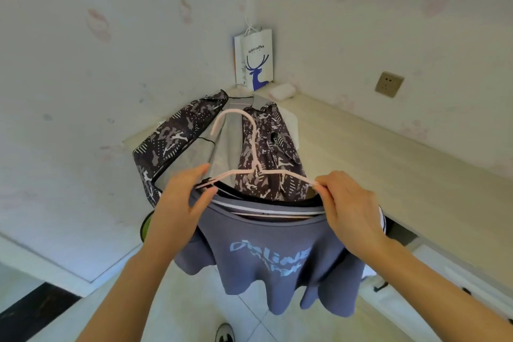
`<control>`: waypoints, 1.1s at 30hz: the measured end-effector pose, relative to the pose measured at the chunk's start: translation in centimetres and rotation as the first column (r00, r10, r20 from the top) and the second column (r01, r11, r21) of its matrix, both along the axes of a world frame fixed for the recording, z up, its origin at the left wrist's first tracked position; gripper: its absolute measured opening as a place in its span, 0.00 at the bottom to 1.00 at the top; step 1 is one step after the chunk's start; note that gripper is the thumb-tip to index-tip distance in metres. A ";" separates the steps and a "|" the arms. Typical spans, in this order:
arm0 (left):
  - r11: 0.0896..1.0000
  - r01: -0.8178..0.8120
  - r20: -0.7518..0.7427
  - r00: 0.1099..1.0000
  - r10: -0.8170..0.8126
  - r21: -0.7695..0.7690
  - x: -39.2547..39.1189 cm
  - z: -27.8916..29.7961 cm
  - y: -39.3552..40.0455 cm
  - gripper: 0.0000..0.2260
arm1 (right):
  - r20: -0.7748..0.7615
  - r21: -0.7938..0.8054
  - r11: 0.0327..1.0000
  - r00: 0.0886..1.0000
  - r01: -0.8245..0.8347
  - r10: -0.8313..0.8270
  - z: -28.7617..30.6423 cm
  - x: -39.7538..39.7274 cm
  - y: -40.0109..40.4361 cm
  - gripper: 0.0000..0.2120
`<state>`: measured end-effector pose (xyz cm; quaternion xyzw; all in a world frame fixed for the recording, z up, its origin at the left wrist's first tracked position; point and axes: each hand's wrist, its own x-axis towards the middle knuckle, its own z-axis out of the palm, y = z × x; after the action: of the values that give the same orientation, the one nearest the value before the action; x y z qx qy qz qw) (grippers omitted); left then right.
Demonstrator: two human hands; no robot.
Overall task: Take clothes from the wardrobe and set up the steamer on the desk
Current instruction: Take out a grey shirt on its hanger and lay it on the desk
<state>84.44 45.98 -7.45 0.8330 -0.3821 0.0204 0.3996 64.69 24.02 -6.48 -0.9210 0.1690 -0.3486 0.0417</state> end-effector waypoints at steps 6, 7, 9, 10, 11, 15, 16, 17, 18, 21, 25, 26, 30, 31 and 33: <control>0.999 0.038 -0.012 0.999 -0.038 0.039 7.5 -0.7 -0.5 0.17 | 0.018 0.054 0.998 1.000 0.023 -0.024 0.6 6.8 -1.4 0.11; 0.999 0.036 0.001 0.999 -0.036 0.027 8.7 -0.4 -0.5 0.15 | 0.026 0.070 0.997 0.999 0.045 -0.047 0.6 8.0 -1.5 0.13; 1.000 0.012 0.049 0.999 -0.011 -0.019 11.3 0.2 -0.6 0.13 | 0.054 0.103 0.991 0.995 0.080 -0.086 0.9 10.5 -1.7 0.15; 0.999 -0.003 0.088 0.996 0.007 -0.041 12.6 0.6 -0.9 0.14 | 0.067 0.124 0.988 0.993 0.093 -0.102 1.2 11.8 -1.8 0.15; 0.998 -0.019 0.131 0.991 0.027 -0.056 14.0 0.9 -1.3 0.13 | 0.077 0.146 0.984 0.990 0.106 -0.118 1.5 13.1 -2.0 0.15; 0.991 -0.064 0.285 0.954 0.095 -0.118 19.4 3.0 -3.3 0.12 | 0.113 0.216 0.968 0.982 0.124 -0.151 3.0 18.2 -3.0 0.15; 0.989 -0.066 0.313 0.944 0.104 -0.130 20.7 3.6 -3.9 0.12 | 0.118 0.229 0.966 0.982 0.120 -0.150 3.3 19.4 -3.5 0.16; 0.989 -0.071 0.333 0.936 0.112 -0.132 21.8 4.0 -4.5 0.12 | 0.119 0.245 0.963 0.982 0.114 -0.146 3.6 20.5 -3.9 0.17; 0.989 -0.077 0.343 0.932 0.117 -0.127 22.9 4.5 -5.1 0.12 | 0.123 0.262 0.960 0.983 0.101 -0.137 3.8 21.5 -4.5 0.18; 0.991 -0.079 0.363 0.925 0.112 -0.105 25.9 5.6 -7.1 0.11 | 0.143 0.300 0.952 0.983 0.067 -0.114 4.4 24.4 -6.2 0.20; 0.990 -0.078 0.327 0.938 0.112 -0.115 29.8 5.6 -9.7 0.10 | 0.118 0.296 0.952 0.986 0.081 -0.120 4.8 28.3 -9.4 0.12; 0.990 -0.080 0.316 0.942 0.114 -0.119 30.5 5.5 -10.4 0.10 | 0.112 0.294 0.952 0.986 0.089 -0.126 4.9 29.3 -10.4 0.11; 0.987 -0.096 0.286 0.949 0.130 -0.128 34.0 5.1 -14.1 0.09 | 0.118 0.293 0.951 0.983 0.100 -0.140 5.3 33.3 -14.0 0.08; 0.986 -0.105 0.285 0.948 0.138 -0.130 34.9 5.0 -15.2 0.09 | 0.123 0.290 0.952 0.983 0.096 -0.137 5.4 34.5 -15.0 0.08; 0.984 -0.122 0.283 0.947 0.154 -0.129 37.0 4.9 -17.7 0.08 | 0.131 0.290 0.953 0.983 0.084 -0.127 5.5 36.9 -17.5 0.07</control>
<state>121.47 28.26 -2.52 0.8224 -0.3758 0.1919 0.3815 101.63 6.49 -0.94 -0.8667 0.2625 -0.3900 0.1666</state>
